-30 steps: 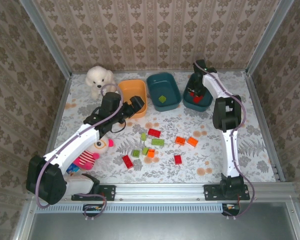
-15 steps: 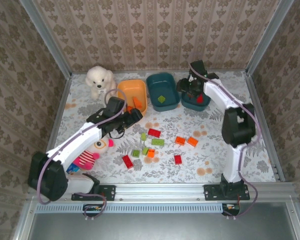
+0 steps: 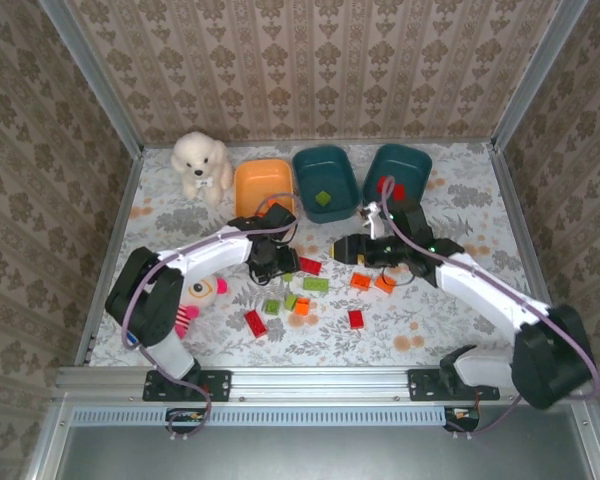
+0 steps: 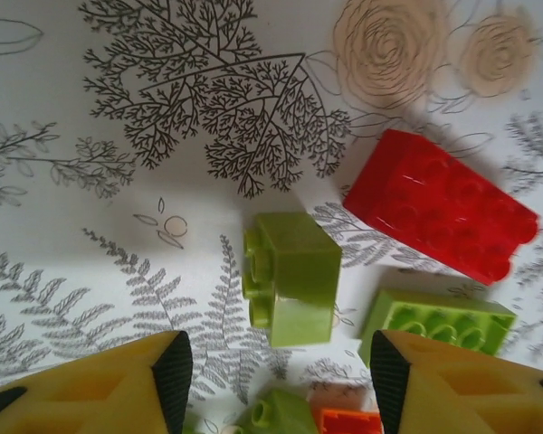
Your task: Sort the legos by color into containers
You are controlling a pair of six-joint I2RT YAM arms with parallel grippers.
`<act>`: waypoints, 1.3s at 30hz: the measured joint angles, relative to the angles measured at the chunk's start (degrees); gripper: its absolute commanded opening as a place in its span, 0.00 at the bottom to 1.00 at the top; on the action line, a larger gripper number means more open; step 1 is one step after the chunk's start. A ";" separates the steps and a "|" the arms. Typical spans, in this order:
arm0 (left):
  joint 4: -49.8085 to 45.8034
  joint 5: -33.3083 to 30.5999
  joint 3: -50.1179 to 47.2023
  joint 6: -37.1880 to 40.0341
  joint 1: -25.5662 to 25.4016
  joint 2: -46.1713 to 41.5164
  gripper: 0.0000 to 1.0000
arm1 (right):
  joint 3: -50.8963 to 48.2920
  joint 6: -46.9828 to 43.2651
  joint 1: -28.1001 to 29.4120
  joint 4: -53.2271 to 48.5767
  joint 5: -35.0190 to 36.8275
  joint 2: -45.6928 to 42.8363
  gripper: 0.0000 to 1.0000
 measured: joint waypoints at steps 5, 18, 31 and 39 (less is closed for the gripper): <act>-0.11 -0.94 0.70 0.46 -1.44 3.67 0.49 | -2.91 -0.04 0.00 -0.59 -2.93 -8.46 0.71; -0.92 -3.63 4.68 2.78 -1.49 7.87 0.26 | -4.46 -0.07 0.00 -3.45 -3.76 -8.96 0.70; -7.98 -7.19 18.99 10.49 -1.77 8.41 0.18 | -3.43 0.22 0.00 -2.56 4.13 -9.92 0.77; -7.72 -2.99 45.62 22.80 1.07 20.22 0.16 | -0.20 0.83 -0.90 3.17 20.90 -10.54 0.85</act>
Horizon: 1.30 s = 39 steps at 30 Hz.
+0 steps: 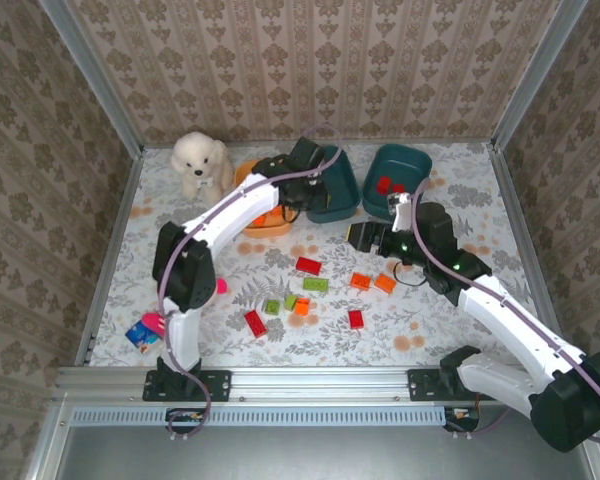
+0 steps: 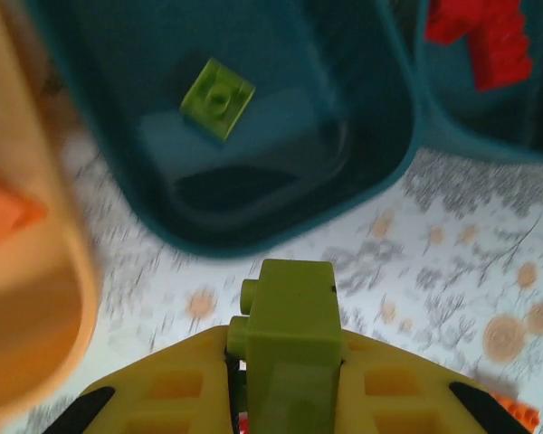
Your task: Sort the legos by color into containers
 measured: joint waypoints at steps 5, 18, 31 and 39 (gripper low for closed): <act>-0.50 4.48 15.23 3.78 2.62 12.63 0.16 | 3.78 0.26 -1.68 1.79 8.33 3.02 0.93; 5.22 13.73 23.12 1.01 4.07 25.53 0.18 | 8.26 2.19 -3.65 1.16 16.41 7.74 0.93; 4.42 16.39 25.20 -1.51 3.13 29.70 0.55 | 8.85 3.39 -3.65 -1.03 16.39 7.74 0.92; 2.86 14.21 24.26 -1.51 3.06 27.10 0.65 | 9.38 1.53 -3.65 -3.69 16.41 6.99 0.92</act>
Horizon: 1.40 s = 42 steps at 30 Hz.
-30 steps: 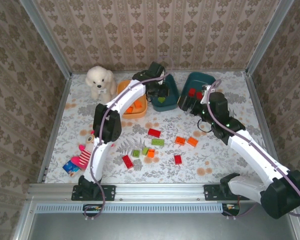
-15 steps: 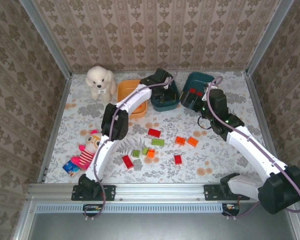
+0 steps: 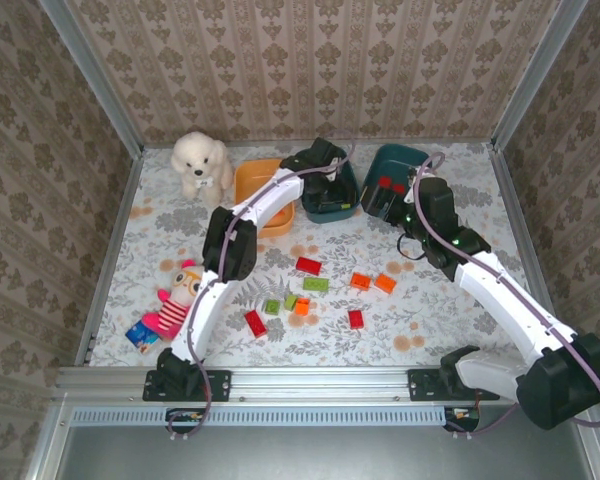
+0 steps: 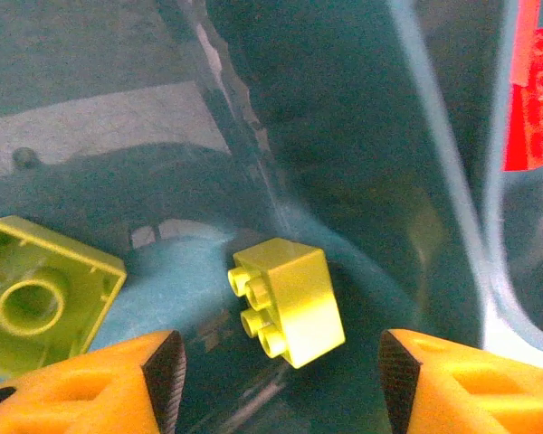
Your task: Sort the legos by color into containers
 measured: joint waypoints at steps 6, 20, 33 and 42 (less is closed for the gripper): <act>2.93 -1.99 -9.68 -1.79 0.07 -13.11 0.72 | 0.00 -2.80 0.02 -1.77 -0.02 -3.58 0.92; 7.65 -9.16 -48.74 -13.05 0.11 -47.41 0.75 | -4.26 -9.42 -0.02 -2.62 -15.87 -11.80 0.93; 13.70 -5.66 -76.46 -21.77 0.04 -70.07 0.88 | -2.23 -9.77 1.07 -22.67 -6.51 -7.76 0.88; 21.29 -1.57 -93.02 -25.00 0.00 -90.25 0.91 | -0.68 6.91 3.15 -34.64 1.68 3.23 0.78</act>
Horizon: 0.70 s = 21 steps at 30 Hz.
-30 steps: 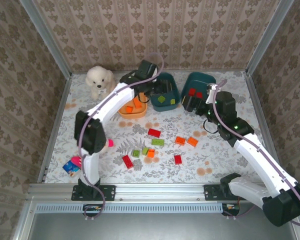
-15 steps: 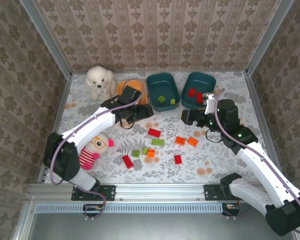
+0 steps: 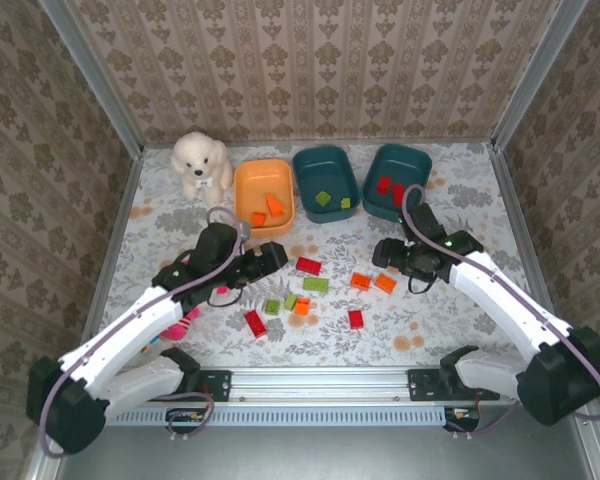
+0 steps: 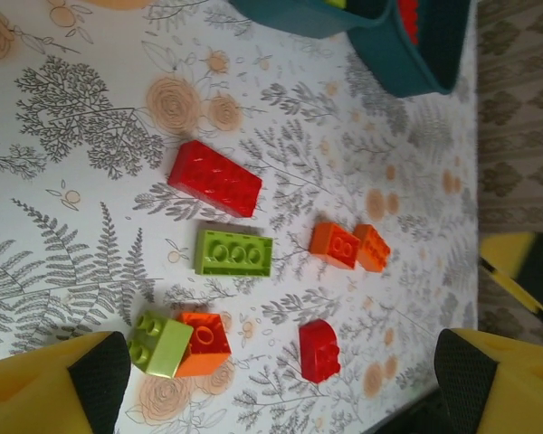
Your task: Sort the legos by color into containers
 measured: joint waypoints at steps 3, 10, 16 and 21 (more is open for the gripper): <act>0.68 -0.07 -3.19 -0.87 0.00 -5.20 0.91 | 1.75 7.52 0.50 -2.14 0.90 5.97 0.77; 1.03 -0.31 -5.27 -1.95 0.00 -7.74 0.91 | 10.32 15.61 0.50 -5.60 0.72 22.62 0.87; 2.54 -0.28 -5.27 -1.97 0.00 -7.74 0.91 | 10.36 16.98 0.31 -6.01 -0.68 27.50 0.88; 2.73 -0.26 -5.27 -1.97 0.00 -8.20 0.91 | 9.81 17.53 0.07 -5.33 -1.90 28.63 0.83</act>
